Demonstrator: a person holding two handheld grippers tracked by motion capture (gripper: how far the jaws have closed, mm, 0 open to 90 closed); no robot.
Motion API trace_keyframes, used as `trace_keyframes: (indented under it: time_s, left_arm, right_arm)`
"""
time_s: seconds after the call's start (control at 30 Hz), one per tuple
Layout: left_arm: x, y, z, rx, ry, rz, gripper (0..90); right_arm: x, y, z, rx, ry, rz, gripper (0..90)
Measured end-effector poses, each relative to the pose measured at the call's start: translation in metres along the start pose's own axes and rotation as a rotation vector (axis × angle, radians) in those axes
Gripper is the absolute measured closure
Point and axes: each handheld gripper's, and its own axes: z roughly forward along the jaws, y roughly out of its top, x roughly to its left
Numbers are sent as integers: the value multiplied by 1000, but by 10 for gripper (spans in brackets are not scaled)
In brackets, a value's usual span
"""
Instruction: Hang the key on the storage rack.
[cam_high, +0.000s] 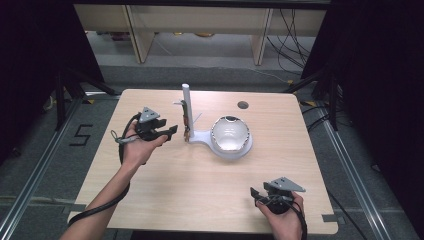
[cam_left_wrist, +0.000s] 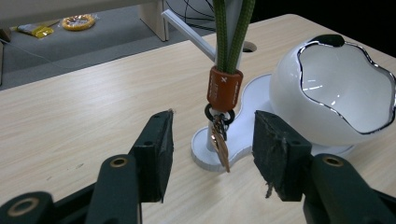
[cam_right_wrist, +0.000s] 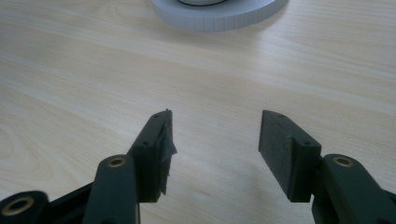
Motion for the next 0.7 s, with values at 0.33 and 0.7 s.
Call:
trace_keyframes:
  time_s: [0.33,0.7]
  left_arm:
    - [2,-14,-15,-3,-4,0,473]
    - [4,-31,-33,-12,3,17,467]
  right_arm:
    - [-2,0,1,0,-3,-31,456]
    - [-2,0,0,-4,-5,-35,455]
